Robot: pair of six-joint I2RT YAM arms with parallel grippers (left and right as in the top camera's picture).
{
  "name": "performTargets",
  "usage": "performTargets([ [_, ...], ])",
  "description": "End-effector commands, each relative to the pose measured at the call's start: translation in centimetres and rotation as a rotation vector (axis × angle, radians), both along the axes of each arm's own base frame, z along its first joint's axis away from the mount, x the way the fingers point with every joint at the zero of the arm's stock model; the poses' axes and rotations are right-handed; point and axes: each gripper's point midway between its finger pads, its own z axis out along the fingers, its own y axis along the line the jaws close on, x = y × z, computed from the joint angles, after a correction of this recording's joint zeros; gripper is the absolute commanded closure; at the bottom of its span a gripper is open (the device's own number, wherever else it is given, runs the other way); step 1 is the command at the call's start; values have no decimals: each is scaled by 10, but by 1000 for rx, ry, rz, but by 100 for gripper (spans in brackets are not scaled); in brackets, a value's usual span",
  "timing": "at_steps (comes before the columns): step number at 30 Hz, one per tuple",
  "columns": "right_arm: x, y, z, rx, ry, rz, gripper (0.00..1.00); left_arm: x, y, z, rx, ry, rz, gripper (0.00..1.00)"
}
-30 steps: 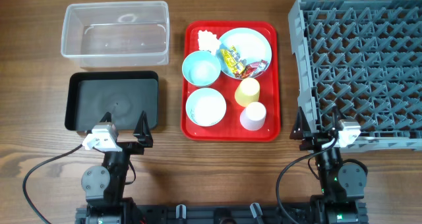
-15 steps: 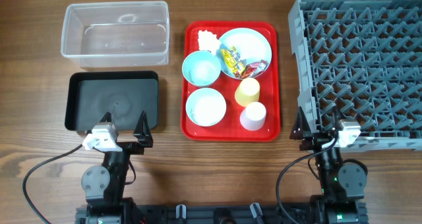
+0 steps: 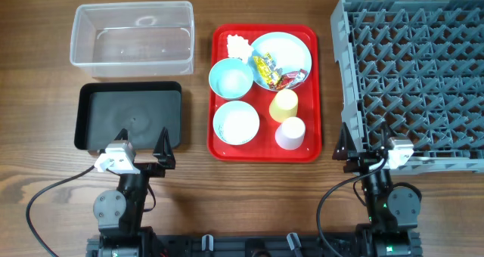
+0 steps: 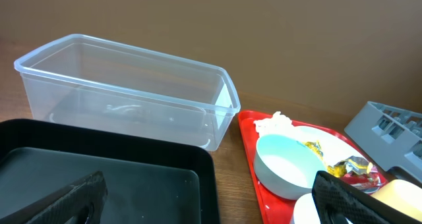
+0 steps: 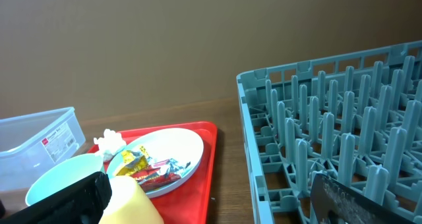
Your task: Sort waste into correct bins and load items into the dishwasher rack
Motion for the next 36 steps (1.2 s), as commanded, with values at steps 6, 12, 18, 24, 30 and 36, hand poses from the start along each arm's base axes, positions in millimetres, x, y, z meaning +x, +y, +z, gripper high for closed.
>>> performTargets([
  [6, -1, 4, 2, -13, -11, 21, 0, 0, 2, -2, -9, 1, 11, 0],
  [12, -1, 4, 2, -14, -10, 21, 0, 0, 2, -2, -9, 1, 11, 0],
  [18, -1, 4, 2, -21, -11, 20, 0, 0, 2, -2, -9, 1, 11, 0],
  [24, -2, 14, 5, -20, -23, 77, 0, -1, -4, 1, -12, -8, -29, 0],
  [30, -13, 24, 60, -146, -160, 130, 0, -9, -16, 48, -4, -108, -96, 0],
  [36, -11, 33, 107, -158, -169, 186, 0, -17, -16, 69, -6, -81, -94, 0],
])
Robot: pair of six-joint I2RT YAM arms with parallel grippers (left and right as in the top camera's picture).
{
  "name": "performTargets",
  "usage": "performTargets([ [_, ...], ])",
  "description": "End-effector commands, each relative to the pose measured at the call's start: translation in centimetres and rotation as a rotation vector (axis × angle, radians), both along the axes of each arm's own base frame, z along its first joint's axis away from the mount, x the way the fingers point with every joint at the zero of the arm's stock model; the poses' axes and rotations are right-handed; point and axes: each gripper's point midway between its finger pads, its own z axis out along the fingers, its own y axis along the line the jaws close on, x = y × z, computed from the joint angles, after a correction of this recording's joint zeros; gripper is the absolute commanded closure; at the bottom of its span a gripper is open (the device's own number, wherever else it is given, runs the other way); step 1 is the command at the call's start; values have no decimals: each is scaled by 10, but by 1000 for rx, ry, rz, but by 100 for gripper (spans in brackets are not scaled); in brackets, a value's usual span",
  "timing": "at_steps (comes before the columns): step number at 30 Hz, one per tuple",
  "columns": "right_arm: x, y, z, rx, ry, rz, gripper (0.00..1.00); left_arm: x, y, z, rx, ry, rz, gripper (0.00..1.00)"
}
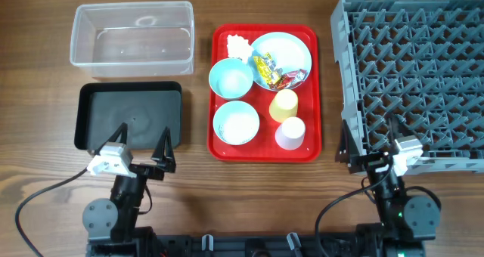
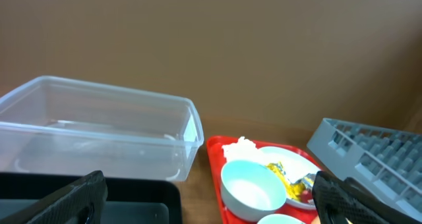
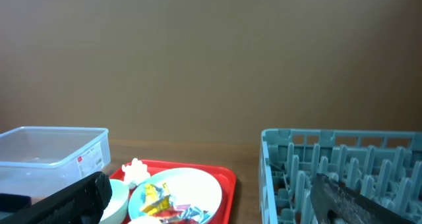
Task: Sort waste into correct bins and load items into the dishwasher rack
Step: 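Reach left gripper to the plate and grasp the candy wrappers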
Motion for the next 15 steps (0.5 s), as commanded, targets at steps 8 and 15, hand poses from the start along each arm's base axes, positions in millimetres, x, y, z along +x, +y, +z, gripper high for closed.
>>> performTargets([
  [8, 56, 29, 80, -75, 370, 165, 0, 30, 2, 60, -14, 209, -4, 0],
  [15, 86, 50, 95, -93, 563, 303, 0, 79, -1, 86, 15, 482, -50, 0],
])
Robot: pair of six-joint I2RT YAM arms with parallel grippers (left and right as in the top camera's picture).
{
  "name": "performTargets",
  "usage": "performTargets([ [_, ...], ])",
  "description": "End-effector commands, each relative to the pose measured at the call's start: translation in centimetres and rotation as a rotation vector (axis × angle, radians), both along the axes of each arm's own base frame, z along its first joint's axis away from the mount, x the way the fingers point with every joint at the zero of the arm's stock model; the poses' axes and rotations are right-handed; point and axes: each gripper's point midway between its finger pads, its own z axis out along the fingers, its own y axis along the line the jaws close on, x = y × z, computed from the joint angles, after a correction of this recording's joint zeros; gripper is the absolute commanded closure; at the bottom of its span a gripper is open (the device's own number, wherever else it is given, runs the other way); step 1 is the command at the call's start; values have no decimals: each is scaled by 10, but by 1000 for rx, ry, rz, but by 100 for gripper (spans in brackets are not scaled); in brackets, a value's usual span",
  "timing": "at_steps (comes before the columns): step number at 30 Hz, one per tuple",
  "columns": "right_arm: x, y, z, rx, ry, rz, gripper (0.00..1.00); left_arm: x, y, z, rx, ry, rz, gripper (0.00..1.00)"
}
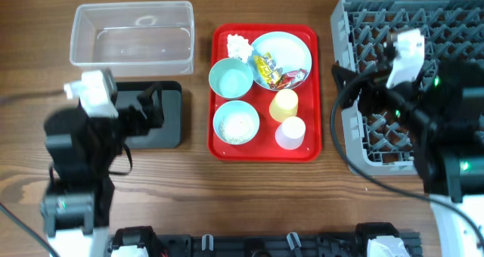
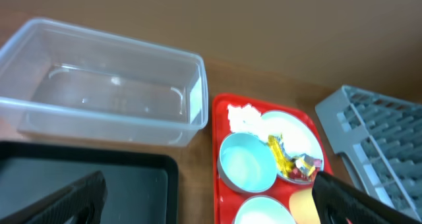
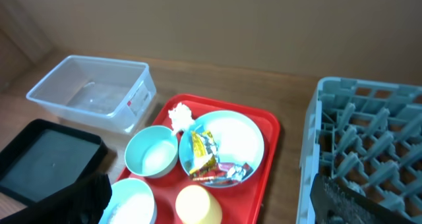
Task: Sort waste into correct bins and load items into the dishwasher rack
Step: 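Reach left gripper to the plate and grasp the candy wrappers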
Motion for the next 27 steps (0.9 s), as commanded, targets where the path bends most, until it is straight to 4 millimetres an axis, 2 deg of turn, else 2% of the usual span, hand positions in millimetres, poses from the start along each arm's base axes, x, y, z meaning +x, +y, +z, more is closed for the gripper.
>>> performTargets([
  [1, 7, 19, 12, 24, 28, 118, 0, 21, -2, 18, 15, 107, -39, 0],
  [4, 20, 34, 8, 70, 78, 199, 0, 38, -6, 11, 61, 271, -90, 0],
  [8, 39, 33, -9, 68, 160, 188, 0, 57, -22, -1, 64, 382, -144, 0],
  [11, 60, 7, -37, -29, 217, 35, 0, 63, -23, -34, 47, 499, -148, 0],
  [13, 61, -5, -61, -71, 305, -21, 0, 73, -40, -39, -16, 496, -228, 0],
  [14, 61, -16, -68, -74, 337, -77, 0, 88, -54, -35, -16, 435, -283, 0],
  [16, 62, -45, -69, -28, 369, -195, 0, 107, -81, -35, -3, 377, -332, 0],
  [17, 59, -72, -73, -6, 396, -273, 0, 122, -103, -41, 16, 352, -338, 0],
  [19, 53, -99, -78, 16, 431, -351, 0, 138, -132, -52, 70, 331, -363, 0],
  [20, 46, -121, -82, 32, 458, -414, 0, 149, -155, -60, 105, 319, -382, 0],
  [21, 42, -132, -84, 39, 470, -443, 0, 161, -185, -69, 138, 314, -416, 0],
  [23, 35, -144, -88, 48, 495, -478, 0, 179, -234, -81, 203, 303, -478, 0],
  [25, 32, -144, -90, 47, 508, -479, 0, 195, -272, -96, 274, 304, -531, 0],
  [27, 31, -143, -90, 49, 515, -478, 0, 202, -293, -111, 337, 346, -563, 0],
])
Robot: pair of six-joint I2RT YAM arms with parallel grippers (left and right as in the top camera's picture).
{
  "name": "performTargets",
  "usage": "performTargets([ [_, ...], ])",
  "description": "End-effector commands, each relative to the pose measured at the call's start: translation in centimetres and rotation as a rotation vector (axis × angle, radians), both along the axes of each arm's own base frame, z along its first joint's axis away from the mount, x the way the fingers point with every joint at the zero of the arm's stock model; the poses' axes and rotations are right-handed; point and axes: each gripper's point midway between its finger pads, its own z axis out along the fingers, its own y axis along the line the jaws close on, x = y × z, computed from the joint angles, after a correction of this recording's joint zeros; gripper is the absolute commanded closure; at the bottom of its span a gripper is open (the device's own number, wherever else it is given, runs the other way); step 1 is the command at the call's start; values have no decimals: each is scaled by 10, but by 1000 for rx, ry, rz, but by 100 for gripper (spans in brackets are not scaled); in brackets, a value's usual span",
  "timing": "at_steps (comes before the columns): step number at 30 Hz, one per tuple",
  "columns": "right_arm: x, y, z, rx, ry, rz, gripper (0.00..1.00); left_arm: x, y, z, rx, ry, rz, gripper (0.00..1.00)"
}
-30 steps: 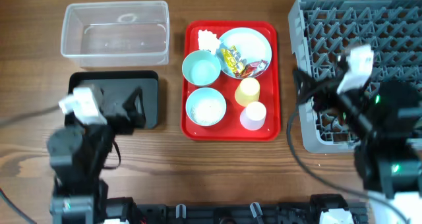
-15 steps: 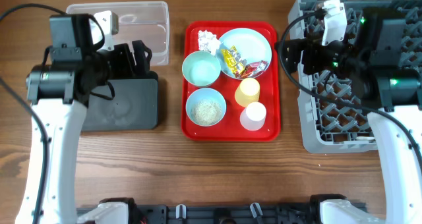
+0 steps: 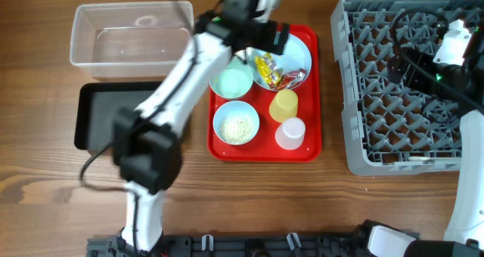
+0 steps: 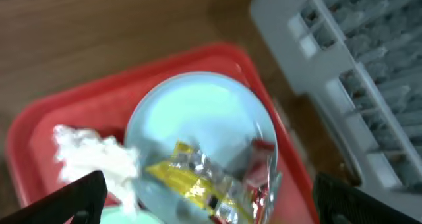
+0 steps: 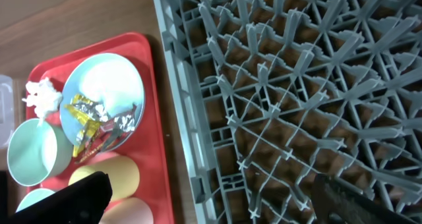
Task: Sort waste into correct bins and load items into the dishwasher rack
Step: 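Reach left gripper to the plate and grasp the candy wrappers, then carry wrappers with left gripper and drop them into clear bin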
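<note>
A red tray [image 3: 306, 147] holds a pale blue plate [image 3: 291, 45] with crumpled foil wrappers [image 3: 274, 72], a white tissue [image 3: 238, 44], a teal bowl [image 3: 231, 82], a white bowl with crumbs [image 3: 237, 123], a yellow cup [image 3: 284, 104] and a pink cup [image 3: 290, 133]. My left gripper [image 4: 211, 209] hangs open over the plate [image 4: 198, 112], above the wrappers [image 4: 204, 178], holding nothing. My right gripper [image 5: 217, 201] is open over the grey dishwasher rack [image 5: 297, 105], near its left edge.
A clear plastic bin [image 3: 128, 34] stands at the back left, with a black tray bin [image 3: 98, 117] in front of it. The left arm stretches diagonally from the front left across to the red tray. The rack [image 3: 408, 83] fills the right side.
My left gripper has gone from above the black bin to over the plate at the back of the red tray. My right gripper now sits further right over the rack.
Both arms first rested low at the table's front edge with grippers open. Later they were raised, the left over the black bin and the right over the rack's left side. Now the left is above the wrappers. Nothing on the tray has moved.
</note>
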Motion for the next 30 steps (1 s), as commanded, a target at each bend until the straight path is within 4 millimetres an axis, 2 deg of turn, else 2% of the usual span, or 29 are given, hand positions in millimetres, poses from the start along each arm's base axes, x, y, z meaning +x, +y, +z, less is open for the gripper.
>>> performTargets([
  [1, 0, -1, 6, -2, -7, -13, 0, 15, -19, -14, 105, -10, -41, 0],
  [4, -3, 0, 4, 3, 6, -13, 0, -7, -11, -69, 198, 169, -72, 0],
  [6, -3, 0, 4, 4, 8, -13, 0, -25, -11, -95, 215, 274, -100, 0],
  [10, -6, 1, 0, 10, 27, -13, 0, -45, -29, -126, 238, 337, -153, 0],
  [14, -8, 1, -5, 15, 43, -13, 0, -54, -40, -149, 270, 355, -194, 0],
  [15, -8, 1, -7, 17, 47, -13, 0, -53, -40, -151, 273, 352, -192, 4],
  [17, -7, 1, -7, 17, 48, -13, 0, -48, -37, -153, 286, 335, -179, 16],
  [18, -7, 1, -7, 17, 48, -13, 0, -45, -36, -153, 296, 321, -170, 28],
  [19, -7, 1, -7, 17, 48, -13, 0, -43, -37, -152, 293, 311, -169, 49],
  [20, -7, 1, -7, 16, 47, -13, 0, -40, -39, -151, 286, 299, -168, 63],
  [21, -7, 1, -7, 16, 48, -13, 0, -38, -41, -150, 280, 290, -169, 87],
  [22, -7, 1, -7, 16, 48, -13, 0, -38, -41, -150, 278, 287, -169, 96],
  [24, -7, 1, -7, 16, 46, -13, 0, -36, -43, -148, 270, 279, -170, 96],
  [26, -7, 1, -7, 16, 45, -13, 0, -34, -45, -135, 256, 256, -169, 96],
  [28, -7, 1, -7, 15, 44, -13, 1, -28, -48, -100, 218, 198, -161, 96],
  [30, -7, 1, -7, 16, 44, -13, 1, -15, -43, -51, 154, 126, -106, 96],
])
